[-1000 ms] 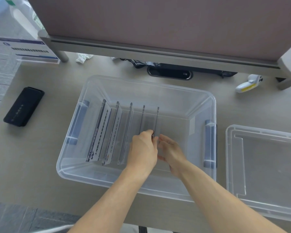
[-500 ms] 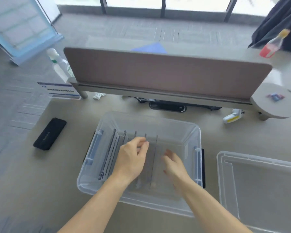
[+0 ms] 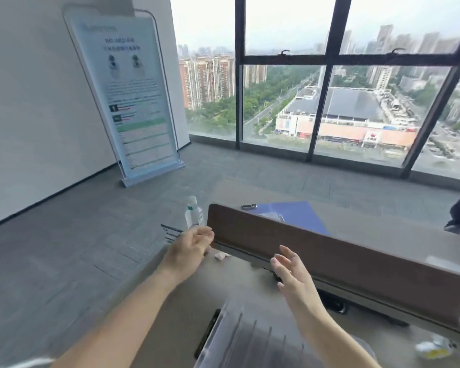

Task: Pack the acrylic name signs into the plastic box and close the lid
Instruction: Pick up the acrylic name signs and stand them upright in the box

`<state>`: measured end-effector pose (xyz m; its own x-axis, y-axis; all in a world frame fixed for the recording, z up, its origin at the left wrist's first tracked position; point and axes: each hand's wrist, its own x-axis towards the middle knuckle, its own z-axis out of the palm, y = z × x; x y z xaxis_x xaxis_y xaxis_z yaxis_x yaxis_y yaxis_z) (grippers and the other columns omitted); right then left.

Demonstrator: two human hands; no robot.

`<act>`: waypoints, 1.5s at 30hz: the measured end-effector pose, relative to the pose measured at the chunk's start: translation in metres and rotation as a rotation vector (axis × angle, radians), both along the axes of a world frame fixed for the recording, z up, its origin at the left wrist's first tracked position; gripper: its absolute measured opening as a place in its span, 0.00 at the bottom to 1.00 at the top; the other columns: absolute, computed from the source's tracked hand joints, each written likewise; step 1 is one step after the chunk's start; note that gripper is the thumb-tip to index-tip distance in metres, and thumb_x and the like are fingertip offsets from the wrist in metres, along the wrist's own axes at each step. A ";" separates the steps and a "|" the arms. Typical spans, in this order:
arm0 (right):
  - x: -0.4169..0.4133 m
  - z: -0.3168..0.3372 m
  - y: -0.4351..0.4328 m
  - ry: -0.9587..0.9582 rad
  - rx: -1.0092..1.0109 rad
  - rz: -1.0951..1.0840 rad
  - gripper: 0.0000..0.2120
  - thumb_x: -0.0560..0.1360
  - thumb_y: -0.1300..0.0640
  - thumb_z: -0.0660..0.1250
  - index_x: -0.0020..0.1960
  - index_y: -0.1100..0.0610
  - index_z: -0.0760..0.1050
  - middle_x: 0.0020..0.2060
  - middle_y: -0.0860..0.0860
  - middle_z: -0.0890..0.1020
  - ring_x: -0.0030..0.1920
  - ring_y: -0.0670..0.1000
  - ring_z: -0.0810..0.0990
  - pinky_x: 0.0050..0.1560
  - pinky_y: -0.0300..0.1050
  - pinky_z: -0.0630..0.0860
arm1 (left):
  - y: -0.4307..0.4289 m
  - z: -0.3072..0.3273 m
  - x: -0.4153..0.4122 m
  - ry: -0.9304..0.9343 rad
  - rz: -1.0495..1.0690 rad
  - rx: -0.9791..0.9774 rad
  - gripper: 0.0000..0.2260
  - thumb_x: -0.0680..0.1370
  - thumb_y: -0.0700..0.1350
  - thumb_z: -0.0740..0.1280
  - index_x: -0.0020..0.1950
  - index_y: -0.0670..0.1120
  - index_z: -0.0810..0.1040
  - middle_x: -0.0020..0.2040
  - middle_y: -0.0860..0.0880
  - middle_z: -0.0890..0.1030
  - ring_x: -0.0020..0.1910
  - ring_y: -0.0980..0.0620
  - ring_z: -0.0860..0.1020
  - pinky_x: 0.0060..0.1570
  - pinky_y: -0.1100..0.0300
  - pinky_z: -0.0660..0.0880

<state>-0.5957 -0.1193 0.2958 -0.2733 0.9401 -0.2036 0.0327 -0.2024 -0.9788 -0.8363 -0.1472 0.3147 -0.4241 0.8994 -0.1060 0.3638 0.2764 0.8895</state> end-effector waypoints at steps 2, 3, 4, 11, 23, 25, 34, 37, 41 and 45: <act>-0.026 0.005 0.008 0.001 0.018 0.009 0.21 0.80 0.54 0.65 0.72 0.48 0.68 0.66 0.50 0.75 0.67 0.48 0.73 0.71 0.50 0.67 | 0.005 0.004 -0.031 0.002 0.009 -0.002 0.10 0.81 0.54 0.65 0.60 0.55 0.80 0.54 0.52 0.85 0.53 0.53 0.84 0.62 0.46 0.79; -0.040 0.006 0.012 -0.007 0.023 0.016 0.21 0.80 0.54 0.65 0.72 0.48 0.68 0.66 0.50 0.75 0.67 0.48 0.73 0.72 0.51 0.67 | 0.008 0.002 -0.047 0.007 0.013 -0.006 0.11 0.82 0.53 0.64 0.62 0.53 0.80 0.55 0.51 0.85 0.54 0.53 0.84 0.62 0.46 0.79; -0.055 0.005 0.017 -0.016 0.027 0.025 0.21 0.80 0.54 0.65 0.72 0.48 0.68 0.66 0.50 0.76 0.68 0.49 0.73 0.72 0.51 0.67 | 0.013 -0.001 -0.064 0.006 0.019 -0.013 0.11 0.83 0.52 0.63 0.63 0.52 0.80 0.57 0.51 0.84 0.55 0.53 0.83 0.63 0.46 0.79; -0.190 -0.045 0.064 -0.075 -0.050 0.009 0.20 0.79 0.54 0.66 0.70 0.48 0.70 0.65 0.50 0.76 0.66 0.48 0.74 0.71 0.51 0.68 | 0.061 -0.068 -0.201 -0.209 0.103 -0.087 0.15 0.84 0.52 0.61 0.66 0.45 0.78 0.59 0.47 0.83 0.58 0.48 0.82 0.60 0.49 0.80; -0.361 -0.166 0.170 -0.178 -0.308 -0.177 0.21 0.79 0.53 0.66 0.71 0.51 0.71 0.66 0.48 0.76 0.65 0.49 0.75 0.69 0.51 0.71 | 0.172 -0.199 -0.365 -0.314 0.125 -0.254 0.15 0.83 0.53 0.65 0.66 0.47 0.76 0.64 0.48 0.79 0.63 0.48 0.78 0.65 0.46 0.77; -0.373 -0.186 0.181 -0.209 -0.327 -0.196 0.20 0.78 0.53 0.66 0.70 0.51 0.71 0.66 0.47 0.77 0.64 0.48 0.75 0.69 0.51 0.72 | 0.189 -0.223 -0.376 -0.278 0.111 -0.287 0.20 0.81 0.50 0.67 0.72 0.46 0.72 0.69 0.47 0.77 0.67 0.47 0.77 0.69 0.44 0.75; -0.399 -0.261 0.203 -0.302 -0.383 -0.242 0.23 0.79 0.54 0.66 0.72 0.57 0.70 0.67 0.48 0.76 0.68 0.49 0.74 0.72 0.51 0.68 | 0.237 -0.311 -0.389 -0.160 0.072 -0.364 0.28 0.81 0.39 0.69 0.79 0.44 0.65 0.78 0.47 0.69 0.74 0.46 0.71 0.70 0.51 0.68; -0.400 -0.278 0.208 -0.290 -0.403 -0.245 0.23 0.79 0.56 0.67 0.73 0.56 0.70 0.66 0.47 0.77 0.67 0.48 0.74 0.73 0.52 0.68 | 0.247 -0.330 -0.395 -0.174 0.056 -0.333 0.23 0.79 0.38 0.72 0.73 0.45 0.71 0.72 0.44 0.75 0.69 0.44 0.76 0.70 0.47 0.72; -0.399 -0.292 0.213 -0.286 -0.419 -0.247 0.20 0.79 0.57 0.66 0.70 0.54 0.73 0.60 0.43 0.78 0.63 0.46 0.75 0.72 0.53 0.69 | 0.250 -0.344 -0.407 -0.153 0.072 -0.249 0.11 0.75 0.40 0.76 0.50 0.51 0.77 0.57 0.40 0.83 0.56 0.44 0.83 0.61 0.44 0.79; -0.401 -0.298 0.216 -0.277 -0.437 -0.238 0.20 0.79 0.58 0.66 0.70 0.54 0.72 0.56 0.40 0.78 0.60 0.46 0.75 0.71 0.50 0.70 | 0.235 -0.341 -0.415 -0.109 -0.054 -0.219 0.08 0.75 0.42 0.76 0.43 0.55 0.84 0.38 0.55 0.87 0.39 0.61 0.83 0.49 0.55 0.79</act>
<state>-0.9971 0.0965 -0.0023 0.0548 0.7819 -0.6210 0.1800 -0.6195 -0.7641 -1.2514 0.0880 -0.0266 -0.3516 0.8709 -0.3434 0.2879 0.4497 0.8455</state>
